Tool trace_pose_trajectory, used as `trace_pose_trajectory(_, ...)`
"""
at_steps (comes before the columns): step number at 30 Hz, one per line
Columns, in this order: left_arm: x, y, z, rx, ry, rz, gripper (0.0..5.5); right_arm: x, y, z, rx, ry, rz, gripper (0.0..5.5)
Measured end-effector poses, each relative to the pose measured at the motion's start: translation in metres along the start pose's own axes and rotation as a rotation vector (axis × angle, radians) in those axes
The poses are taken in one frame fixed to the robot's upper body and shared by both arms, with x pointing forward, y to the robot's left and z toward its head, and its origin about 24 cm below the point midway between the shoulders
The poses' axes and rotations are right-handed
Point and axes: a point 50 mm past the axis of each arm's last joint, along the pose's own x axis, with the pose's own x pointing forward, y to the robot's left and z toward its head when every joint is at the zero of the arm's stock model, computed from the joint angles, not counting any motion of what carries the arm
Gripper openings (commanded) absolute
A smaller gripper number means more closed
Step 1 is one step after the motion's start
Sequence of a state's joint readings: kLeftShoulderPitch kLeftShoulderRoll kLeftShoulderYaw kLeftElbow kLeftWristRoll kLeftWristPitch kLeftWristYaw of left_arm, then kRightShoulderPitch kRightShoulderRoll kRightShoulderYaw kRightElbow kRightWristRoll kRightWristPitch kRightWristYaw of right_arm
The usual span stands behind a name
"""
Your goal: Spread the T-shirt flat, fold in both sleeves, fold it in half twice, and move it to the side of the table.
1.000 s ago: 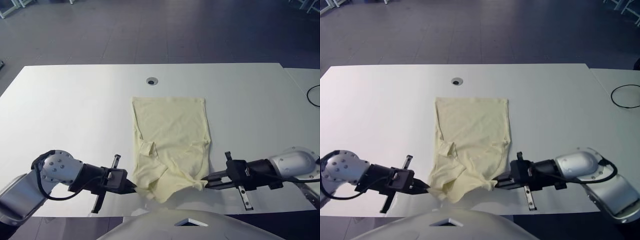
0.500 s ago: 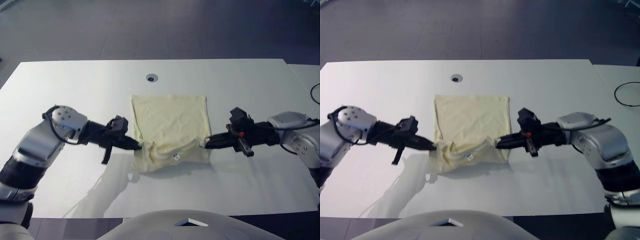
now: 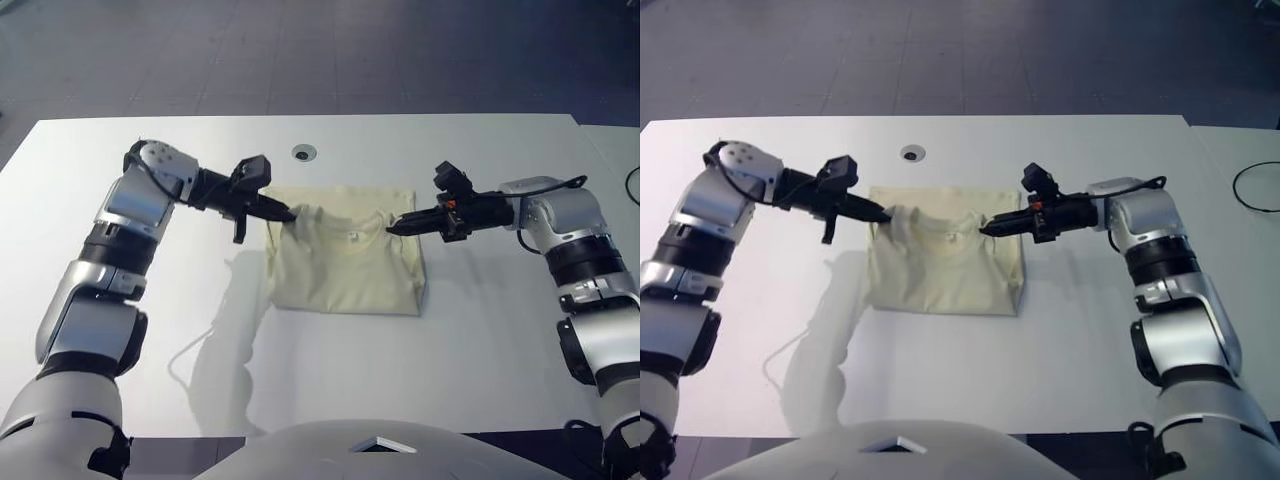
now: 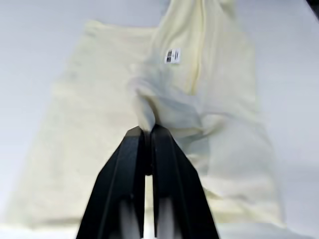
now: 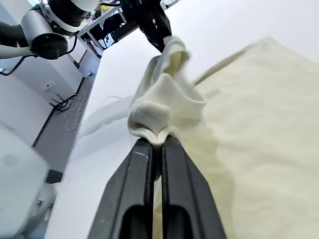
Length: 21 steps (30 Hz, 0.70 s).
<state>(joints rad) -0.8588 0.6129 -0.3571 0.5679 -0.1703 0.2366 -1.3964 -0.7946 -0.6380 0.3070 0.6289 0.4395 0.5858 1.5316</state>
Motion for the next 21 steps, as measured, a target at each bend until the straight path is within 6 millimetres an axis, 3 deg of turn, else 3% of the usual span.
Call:
trace_pose_trajectory(6, 0.012, 0.018, 0.002, 0.012, 0.009, 0.050, 0.00, 0.004, -0.016, 0.011, -0.002, -0.018, -0.049, 0.01)
trace_pose_trajectory(12, 0.010, 0.028, -0.004, 0.008, 0.053, 0.109, 0.00, 0.006, -0.030, 0.018, -0.010, -0.042, -0.164, 0.01)
trace_pose_trajectory(21, 0.020, 0.035, -0.020, -0.001, 0.123, 0.252, 0.00, 0.028, -0.046, 0.008, -0.011, -0.041, -0.343, 0.01)
